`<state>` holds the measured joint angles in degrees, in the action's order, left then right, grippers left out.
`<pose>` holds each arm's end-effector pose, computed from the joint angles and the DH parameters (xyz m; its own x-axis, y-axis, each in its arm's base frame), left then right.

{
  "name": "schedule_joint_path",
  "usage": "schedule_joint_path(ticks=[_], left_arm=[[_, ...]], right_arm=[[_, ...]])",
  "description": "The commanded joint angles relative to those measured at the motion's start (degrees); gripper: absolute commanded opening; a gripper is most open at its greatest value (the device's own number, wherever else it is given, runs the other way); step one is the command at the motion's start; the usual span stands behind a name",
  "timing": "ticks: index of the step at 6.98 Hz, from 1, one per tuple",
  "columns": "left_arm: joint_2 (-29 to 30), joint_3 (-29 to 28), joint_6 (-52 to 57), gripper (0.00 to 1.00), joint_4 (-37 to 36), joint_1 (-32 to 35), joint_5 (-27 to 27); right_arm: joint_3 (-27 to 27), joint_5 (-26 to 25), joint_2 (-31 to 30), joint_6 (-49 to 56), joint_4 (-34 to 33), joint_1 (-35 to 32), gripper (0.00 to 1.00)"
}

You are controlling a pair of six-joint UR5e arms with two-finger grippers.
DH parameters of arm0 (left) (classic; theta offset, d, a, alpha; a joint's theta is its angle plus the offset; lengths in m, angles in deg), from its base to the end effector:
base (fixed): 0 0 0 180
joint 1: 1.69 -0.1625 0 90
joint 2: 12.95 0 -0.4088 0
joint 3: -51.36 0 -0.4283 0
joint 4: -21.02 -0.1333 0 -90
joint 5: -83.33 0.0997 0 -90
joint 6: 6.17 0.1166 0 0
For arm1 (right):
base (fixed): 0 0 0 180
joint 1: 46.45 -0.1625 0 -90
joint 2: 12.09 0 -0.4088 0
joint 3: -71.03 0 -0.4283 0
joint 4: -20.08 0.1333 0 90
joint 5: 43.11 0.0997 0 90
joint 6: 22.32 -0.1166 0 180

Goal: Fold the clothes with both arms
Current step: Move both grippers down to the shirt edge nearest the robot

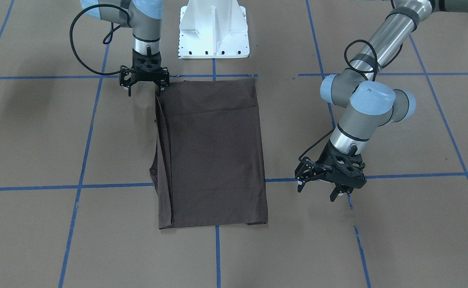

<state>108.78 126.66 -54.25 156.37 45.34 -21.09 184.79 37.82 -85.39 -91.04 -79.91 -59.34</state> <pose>0.4491 -0.6351 0.3488 0.6081 0.2965 -0.7364 0.2043 0.8380 0.5061 -0.5390 -0.2790 0.3248 0.8911 -0.1637 0.4232 0.0270 0.9501 0.3106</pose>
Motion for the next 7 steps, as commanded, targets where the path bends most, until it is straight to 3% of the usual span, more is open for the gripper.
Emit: schedule_joint_path(ticks=[1, 3, 5, 7], left_arm=[[0.1, 0.0, 0.0, 1.00, 0.0, 0.0, 0.0], [0.2, 0.7, -0.6, 1.00, -0.1, -0.1, -0.2], [-1.1, 5.8, -10.2, 1.00, -0.7, -2.5, -0.3], [-9.3, 19.5, -19.1, 1.00, -0.7, -10.0, 0.3]], right_arm=[[0.2, 1.5, -2.0, 2.9, -1.1, -3.8, 1.00], [1.7, 4.7, -1.3, 2.4, 2.5, -7.0, 1.00], [2.8, 7.1, -2.1, -4.0, 16.0, -7.5, 1.00], [8.3, 7.5, -5.1, -11.3, 21.5, -7.4, 1.00]])
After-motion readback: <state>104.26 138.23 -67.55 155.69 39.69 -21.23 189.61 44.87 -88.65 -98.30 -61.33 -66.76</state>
